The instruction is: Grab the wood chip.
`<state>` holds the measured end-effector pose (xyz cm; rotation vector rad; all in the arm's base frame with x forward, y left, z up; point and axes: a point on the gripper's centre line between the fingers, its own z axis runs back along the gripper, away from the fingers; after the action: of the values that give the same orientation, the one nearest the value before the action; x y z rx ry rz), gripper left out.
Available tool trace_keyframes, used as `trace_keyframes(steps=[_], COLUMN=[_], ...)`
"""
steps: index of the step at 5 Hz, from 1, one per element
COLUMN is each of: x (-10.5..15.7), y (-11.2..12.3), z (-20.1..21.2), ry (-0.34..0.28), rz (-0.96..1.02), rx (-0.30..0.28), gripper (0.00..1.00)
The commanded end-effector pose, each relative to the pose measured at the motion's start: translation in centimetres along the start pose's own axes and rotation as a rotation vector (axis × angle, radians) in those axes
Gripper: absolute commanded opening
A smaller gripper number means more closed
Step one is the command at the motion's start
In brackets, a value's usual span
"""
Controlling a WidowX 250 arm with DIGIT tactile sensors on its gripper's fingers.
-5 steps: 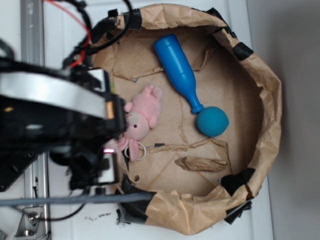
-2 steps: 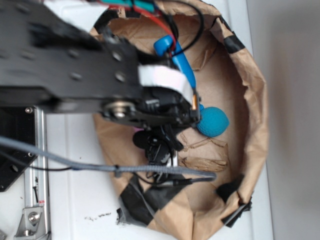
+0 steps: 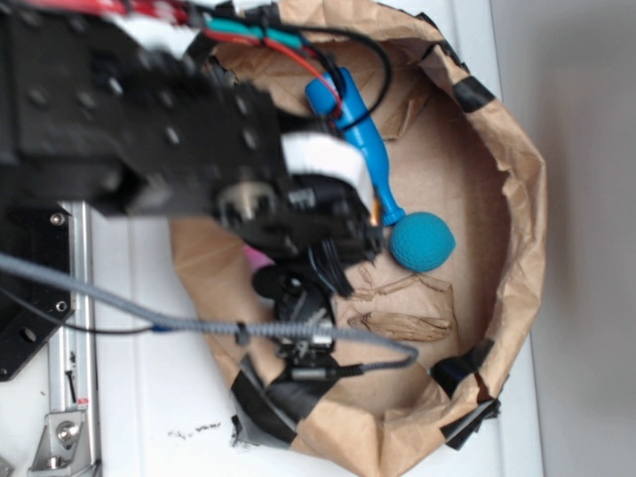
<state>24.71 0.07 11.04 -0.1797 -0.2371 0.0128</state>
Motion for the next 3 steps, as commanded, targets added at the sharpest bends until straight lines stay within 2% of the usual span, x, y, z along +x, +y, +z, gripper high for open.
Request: trace_keyframes(steps=[1,2,3], x=[2.5,3.0,2.9], y=[0.7,1.0,0.7], z=[8.7,6.8,1.5], ry=[-0.115,-0.148,-0.098], rz=[0.079,0.055,0.001], rx=[0.091,0.111,0.093], gripper=[1.0,1.0,1.0])
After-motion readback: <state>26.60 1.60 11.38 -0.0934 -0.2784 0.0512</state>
